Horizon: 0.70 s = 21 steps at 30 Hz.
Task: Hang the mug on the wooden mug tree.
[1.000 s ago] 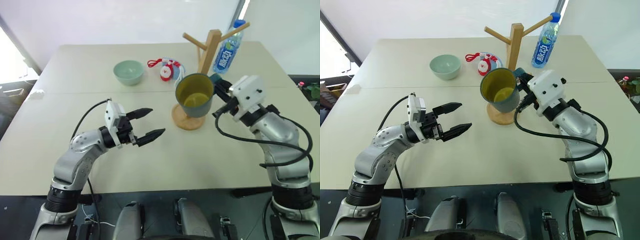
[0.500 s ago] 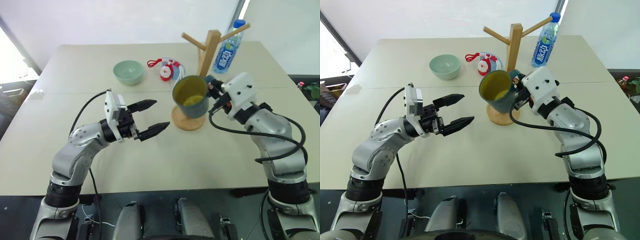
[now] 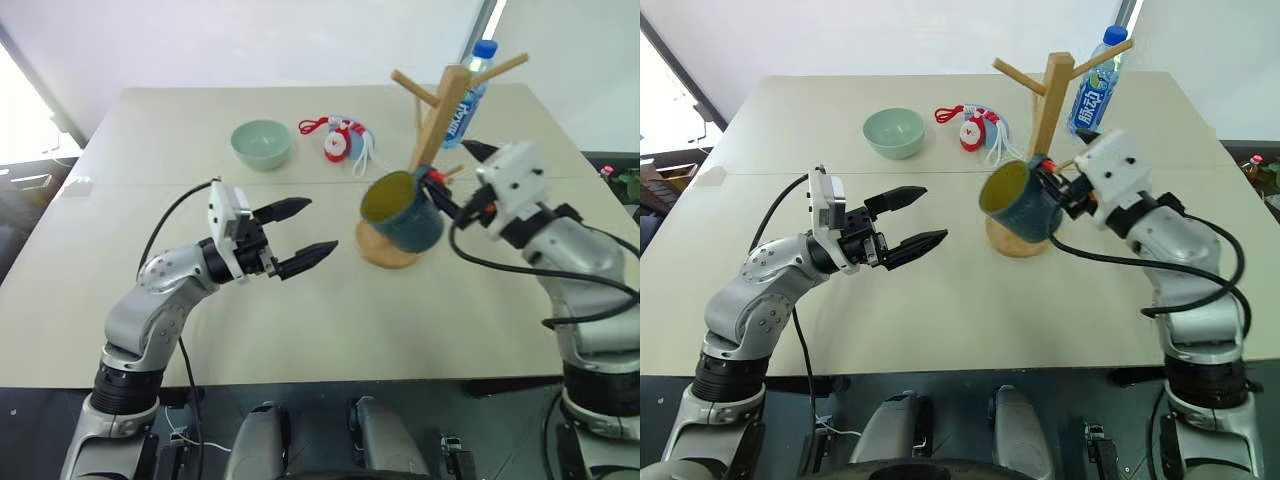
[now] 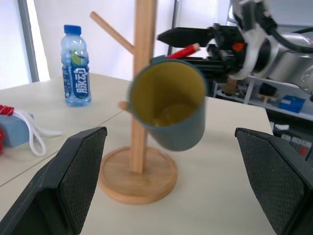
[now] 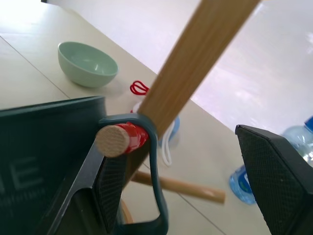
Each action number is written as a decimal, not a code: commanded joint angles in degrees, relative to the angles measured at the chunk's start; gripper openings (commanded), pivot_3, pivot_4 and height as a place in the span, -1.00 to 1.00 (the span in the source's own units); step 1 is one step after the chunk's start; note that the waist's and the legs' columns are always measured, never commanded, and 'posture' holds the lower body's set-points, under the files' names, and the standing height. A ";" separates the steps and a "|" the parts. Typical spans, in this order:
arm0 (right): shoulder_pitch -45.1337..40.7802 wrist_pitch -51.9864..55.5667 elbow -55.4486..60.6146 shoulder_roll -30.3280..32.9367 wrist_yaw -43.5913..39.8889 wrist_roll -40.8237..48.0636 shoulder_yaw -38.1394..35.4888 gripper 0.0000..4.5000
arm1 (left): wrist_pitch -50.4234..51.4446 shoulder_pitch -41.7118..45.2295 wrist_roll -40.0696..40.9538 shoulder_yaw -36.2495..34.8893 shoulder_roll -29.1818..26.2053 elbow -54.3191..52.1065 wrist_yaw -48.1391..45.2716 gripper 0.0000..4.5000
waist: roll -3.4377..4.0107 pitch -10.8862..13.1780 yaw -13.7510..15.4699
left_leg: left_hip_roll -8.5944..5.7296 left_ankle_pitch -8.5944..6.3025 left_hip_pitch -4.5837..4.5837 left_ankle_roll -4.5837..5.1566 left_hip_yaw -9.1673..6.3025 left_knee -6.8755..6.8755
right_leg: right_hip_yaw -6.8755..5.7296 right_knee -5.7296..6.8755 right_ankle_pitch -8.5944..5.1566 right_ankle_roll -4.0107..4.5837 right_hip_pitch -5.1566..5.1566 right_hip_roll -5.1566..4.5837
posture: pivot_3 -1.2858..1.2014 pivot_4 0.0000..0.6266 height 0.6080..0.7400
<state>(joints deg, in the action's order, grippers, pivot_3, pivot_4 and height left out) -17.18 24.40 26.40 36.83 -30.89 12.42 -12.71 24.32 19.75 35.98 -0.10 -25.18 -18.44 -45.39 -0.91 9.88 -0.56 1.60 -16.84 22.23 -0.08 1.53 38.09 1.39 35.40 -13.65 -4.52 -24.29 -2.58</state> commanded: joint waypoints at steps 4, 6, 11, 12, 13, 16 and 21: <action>8.34 -5.40 1.20 -0.64 -5.04 8.26 -9.70 0.56 | -3.86 -2.02 -2.76 -3.67 0.46 4.36 2.11 1.00 | -0.01 -0.01 -0.15 | 0.01 0.00 -0.05 0.00 0.01 0.00 | 0.00 0.06 0.00 -0.01 0.01 0.03 | 0.03 -0.52 1.00; 10.79 -6.92 0.58 -0.94 -5.57 8.56 -10.20 0.56 | -4.49 -2.83 -2.84 -4.40 0.48 5.12 2.23 1.00 | -0.01 -0.01 -0.19 | 0.02 0.01 -0.10 -0.01 0.01 0.01 | 0.00 0.10 0.00 0.00 0.02 0.05 | 0.03 -0.52 1.00; 14.80 -9.09 -0.92 -3.47 -4.86 11.06 -12.34 0.56 | -6.68 -5.31 -5.23 -6.48 0.32 7.84 4.33 1.00 | -0.01 -0.02 -0.15 | 0.03 0.02 -0.20 -0.02 0.02 0.02 | 0.02 0.20 -0.01 0.02 0.06 0.07 | 0.03 -0.52 1.00; 15.41 -9.17 -1.41 -4.25 -4.62 12.25 -13.27 0.56 | -7.03 -6.10 -6.04 -6.77 0.17 8.70 4.95 1.00 | -0.02 -0.02 -0.15 | 0.03 0.02 -0.21 -0.02 0.02 0.02 | 0.03 0.21 -0.01 0.02 0.06 0.07 | 0.03 -0.52 1.00; 16.07 -9.06 -2.17 -5.17 -4.43 13.63 -14.31 0.56 | -7.36 -6.92 -6.99 -7.11 0.04 9.77 5.73 1.00 | -0.02 -0.03 -0.13 | 0.04 0.02 -0.21 -0.03 0.02 0.02 | 0.03 0.21 -0.01 0.02 0.07 0.07 | 0.03 -0.52 1.00; 18.23 -8.80 -4.18 -7.08 -4.23 16.06 -15.95 0.56 | -8.90 -8.80 -9.77 -8.02 0.21 12.67 8.22 1.00 | -0.03 -0.04 -0.10 | 0.04 0.02 -0.22 -0.03 0.02 0.03 | 0.04 0.21 -0.01 0.02 0.09 0.05 | 0.03 -0.52 1.00; 21.72 -10.23 -7.72 -9.14 -4.77 16.53 -15.32 0.56 | -11.64 -11.39 -13.30 -8.88 1.22 16.09 11.84 1.00 | -0.05 -0.06 -0.08 | 0.08 0.02 -0.26 -0.03 0.01 0.03 | 0.04 0.23 -0.03 0.05 0.11 0.04 | 0.03 -0.52 1.00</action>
<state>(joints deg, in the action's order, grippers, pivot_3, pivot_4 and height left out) 4.32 16.09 18.53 27.79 -35.30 28.71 -27.40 14.92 8.65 23.86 -7.94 -24.33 -1.92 -34.59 -0.95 9.82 -0.63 1.69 -16.82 21.96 -0.10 1.54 38.12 1.44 35.63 -13.68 -4.46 -24.18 -2.55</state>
